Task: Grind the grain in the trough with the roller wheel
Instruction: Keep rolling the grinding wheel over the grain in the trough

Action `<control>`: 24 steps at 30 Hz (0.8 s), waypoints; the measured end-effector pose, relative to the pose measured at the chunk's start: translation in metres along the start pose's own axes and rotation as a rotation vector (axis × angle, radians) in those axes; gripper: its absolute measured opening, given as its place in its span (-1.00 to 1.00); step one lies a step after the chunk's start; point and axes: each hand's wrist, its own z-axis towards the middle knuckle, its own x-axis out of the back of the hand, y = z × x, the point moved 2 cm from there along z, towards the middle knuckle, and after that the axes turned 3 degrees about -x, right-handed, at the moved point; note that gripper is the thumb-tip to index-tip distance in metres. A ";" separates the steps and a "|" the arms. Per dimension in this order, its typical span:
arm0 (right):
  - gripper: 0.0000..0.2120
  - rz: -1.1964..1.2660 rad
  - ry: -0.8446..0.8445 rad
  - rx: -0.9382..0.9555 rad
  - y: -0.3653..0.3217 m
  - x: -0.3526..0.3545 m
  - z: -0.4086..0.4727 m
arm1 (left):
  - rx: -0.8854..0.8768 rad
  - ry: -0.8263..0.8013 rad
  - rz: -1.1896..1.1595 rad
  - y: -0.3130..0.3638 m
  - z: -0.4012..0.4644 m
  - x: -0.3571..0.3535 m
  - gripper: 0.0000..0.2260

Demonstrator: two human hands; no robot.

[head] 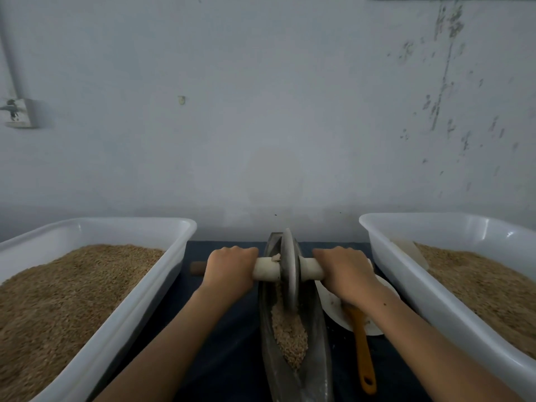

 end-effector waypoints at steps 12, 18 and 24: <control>-0.83 -0.026 -0.301 0.074 -0.001 0.014 -0.002 | -0.004 -0.351 -0.082 -0.005 -0.001 0.006 -0.69; -0.90 0.010 0.016 -0.040 0.000 -0.002 0.001 | 0.017 0.044 0.036 0.001 0.000 -0.001 -0.79; -0.77 -0.040 -0.245 0.055 0.000 0.013 -0.001 | 0.004 -0.334 -0.063 -0.006 0.000 0.004 -0.66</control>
